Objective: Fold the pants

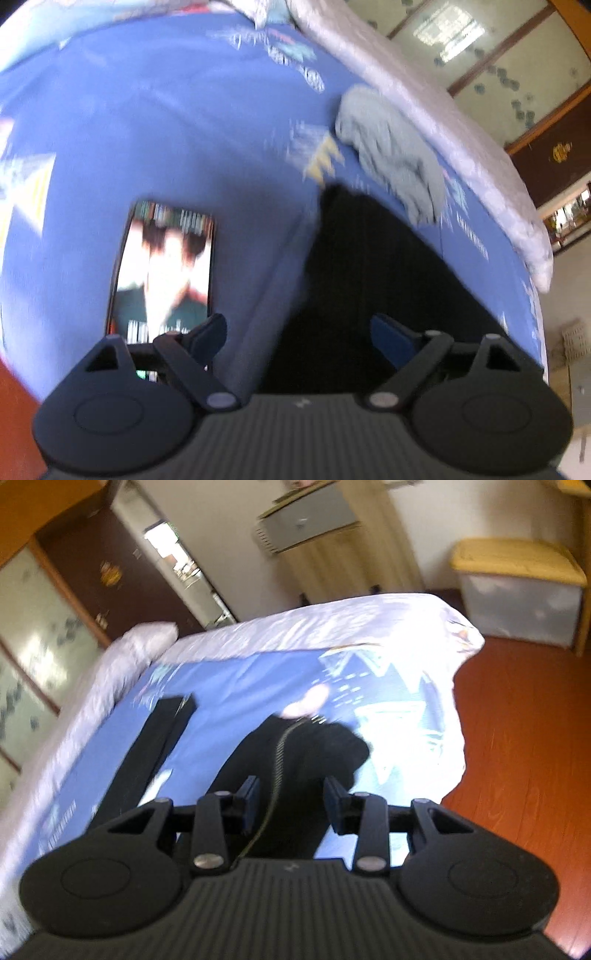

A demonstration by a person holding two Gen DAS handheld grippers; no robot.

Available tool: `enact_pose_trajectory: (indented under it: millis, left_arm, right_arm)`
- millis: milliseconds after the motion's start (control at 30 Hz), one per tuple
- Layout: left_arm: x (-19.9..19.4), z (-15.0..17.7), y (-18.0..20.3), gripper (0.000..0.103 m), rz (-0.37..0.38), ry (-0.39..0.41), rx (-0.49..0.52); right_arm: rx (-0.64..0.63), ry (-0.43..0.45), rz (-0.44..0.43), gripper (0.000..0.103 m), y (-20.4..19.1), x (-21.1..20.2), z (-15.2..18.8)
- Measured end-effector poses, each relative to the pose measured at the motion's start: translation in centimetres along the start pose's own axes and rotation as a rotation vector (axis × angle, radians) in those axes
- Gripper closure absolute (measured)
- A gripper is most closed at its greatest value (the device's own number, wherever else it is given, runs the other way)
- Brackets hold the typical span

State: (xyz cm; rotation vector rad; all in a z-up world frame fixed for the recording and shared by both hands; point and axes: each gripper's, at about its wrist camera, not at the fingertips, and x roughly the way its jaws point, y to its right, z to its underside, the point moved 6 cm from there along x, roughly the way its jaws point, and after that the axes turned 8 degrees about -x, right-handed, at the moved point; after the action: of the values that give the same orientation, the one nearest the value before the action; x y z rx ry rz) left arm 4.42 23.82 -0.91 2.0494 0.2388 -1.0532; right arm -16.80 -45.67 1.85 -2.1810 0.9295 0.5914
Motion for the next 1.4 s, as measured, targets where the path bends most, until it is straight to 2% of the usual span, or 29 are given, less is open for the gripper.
enact_pose_trajectory:
  millis: [133, 267, 400, 533, 633, 733, 800, 867, 967, 1033, 1067, 1100, 1133, 1167, 1200, 1233, 1400]
  left_arm:
    - [-0.7, 3.3, -1.6, 0.013, -0.019, -0.041, -0.024]
    - [-1.6, 5.4, -3.8, 0.013, -0.039, -0.080, -0.095]
    - [-1.6, 7.0, -5.0, 0.011, 0.019, -0.117, -0.184]
    - [0.2, 8.6, -4.3, 0.011, 0.071, -0.178, -0.237]
    - [1.4, 8.7, -3.0, 0.004, 0.044, -0.173, -0.212]
    - [1.5, 8.6, -2.7, 0.005, 0.026, -0.174, -0.223]
    - [0.9, 8.6, -2.5, 0.016, 0.043, -0.173, -0.233]
    - [0.3, 8.5, -1.9, 0.018, 0.073, -0.166, -0.223]
    - [0.6, 8.6, -0.7, 0.021, 0.061, -0.151, -0.173]
    - [1.5, 8.8, -0.2, 0.033, 0.051, -0.169, -0.158]
    - [1.9, 9.0, 0.1, 0.047, 0.054, -0.185, -0.152]
    - [2.1, 9.2, 0.5, 0.066, 0.056, -0.197, -0.140]
    - [2.3, 9.4, 0.8, 0.077, 0.056, -0.211, -0.123]
    - [2.6, 9.5, 1.1, 0.092, 0.056, -0.228, -0.108]
    - [2.7, 9.5, 1.4, 0.092, 0.056, -0.237, -0.102]
    - [2.7, 9.2, 1.4, 0.093, 0.061, -0.239, -0.104]
    - [0.4, 6.7, 2.7, 0.093, 0.179, -0.209, -0.182]
  right_arm:
    - [0.039, -0.027, -0.001, 0.060, 1.6, 0.7, 0.4]
    - [0.079, -0.075, -0.030, 0.060, 2.0, 1.8, 1.9]
    - [0.113, -0.102, -0.057, 0.060, 2.2, 2.5, 2.2]
    - [0.163, -0.118, -0.097, 0.060, 2.1, 3.3, 2.2]
    - [0.163, -0.125, -0.117, 0.060, 1.7, 3.7, 2.0]
    - [0.167, -0.122, -0.119, 0.060, 1.7, 3.9, 1.7]
    - [0.192, -0.120, -0.129, 0.060, 1.9, 3.9, 1.6]
    - [0.209, -0.110, -0.155, 0.060, 1.9, 3.6, 1.4]
    - [0.209, -0.110, -0.173, 0.060, 1.7, 3.8, 1.2]
    - [0.200, -0.113, -0.177, 0.060, 1.3, 3.9, 1.3]
    - [0.193, -0.116, -0.178, 0.060, 1.1, 4.0, 1.3]
    - [0.185, -0.118, -0.180, 0.060, 0.9, 4.0, 1.4]
    - [0.176, -0.119, -0.180, 0.062, 0.8, 4.0, 1.4]
    - [0.163, -0.118, -0.185, 0.068, 0.6, 4.0, 1.3]
    - [0.148, -0.121, -0.197, 0.086, 0.4, 3.9, 1.3]
    - [0.136, -0.126, -0.207, 0.090, 0.1, 3.9, 1.2]
    - [0.132, -0.050, -0.263, 0.094, -1.3, 2.1, -1.3]
